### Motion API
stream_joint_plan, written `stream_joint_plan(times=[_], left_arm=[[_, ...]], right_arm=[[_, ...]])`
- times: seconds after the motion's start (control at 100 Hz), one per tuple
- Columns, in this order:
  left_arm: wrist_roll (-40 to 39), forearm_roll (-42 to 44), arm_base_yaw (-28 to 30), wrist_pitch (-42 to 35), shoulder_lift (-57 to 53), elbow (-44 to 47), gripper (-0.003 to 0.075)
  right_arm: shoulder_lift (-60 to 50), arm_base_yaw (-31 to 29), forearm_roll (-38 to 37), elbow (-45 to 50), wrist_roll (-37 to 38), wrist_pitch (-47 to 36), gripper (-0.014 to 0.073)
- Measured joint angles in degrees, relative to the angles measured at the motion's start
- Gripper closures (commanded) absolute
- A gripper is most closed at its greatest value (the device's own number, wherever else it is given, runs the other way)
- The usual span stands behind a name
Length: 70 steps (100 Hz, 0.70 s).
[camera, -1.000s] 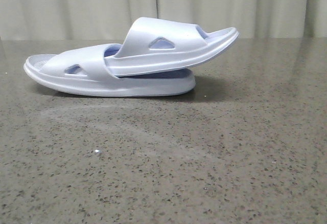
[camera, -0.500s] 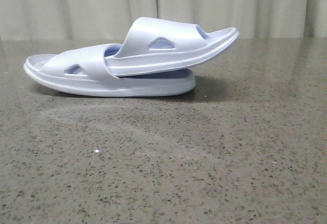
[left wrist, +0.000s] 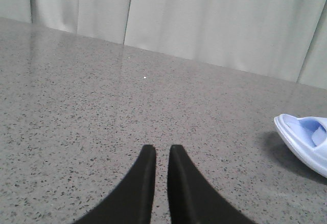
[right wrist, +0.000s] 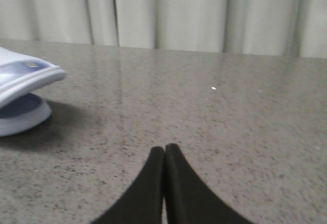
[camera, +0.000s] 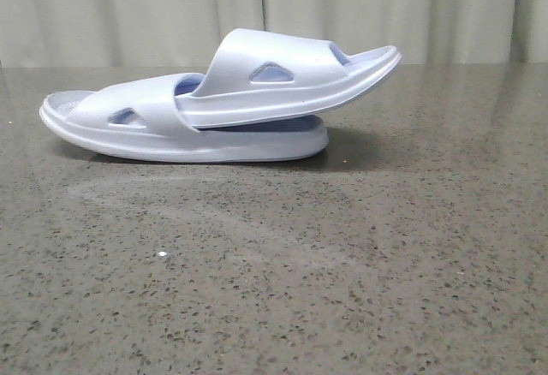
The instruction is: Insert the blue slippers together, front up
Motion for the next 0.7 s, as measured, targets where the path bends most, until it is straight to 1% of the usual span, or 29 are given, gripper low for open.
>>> stream_joint_plan(times=[0.09, 0.18, 0.29, 0.46, 0.7], left_arm=[[0.00, 0.00, 0.00, 0.00, 0.00, 0.00, 0.0705], [0.00, 0.00, 0.00, 0.00, 0.00, 0.00, 0.0705], [0.00, 0.00, 0.00, 0.11, 0.00, 0.00, 0.0705], [0.00, 0.00, 0.00, 0.11, 0.00, 0.00, 0.0705], [0.00, 0.09, 0.00, 0.11, 0.00, 0.00, 0.0705]], right_arm=[[-3.45, -3.78, -3.30, 2.70, 3.40, 1.03, 0.0672], [-6.24, -5.42, -5.21, 2.72, 4.51, 2.98, 0.0672], [-8.45, -5.77, -7.32, 2.72, 4.95, 5.58, 0.0672], [-8.95, -5.77, -8.02, 2.72, 5.08, 8.83, 0.0672], [-8.95, -5.90, -9.42, 2.72, 5.11, 9.02, 0.0672]])
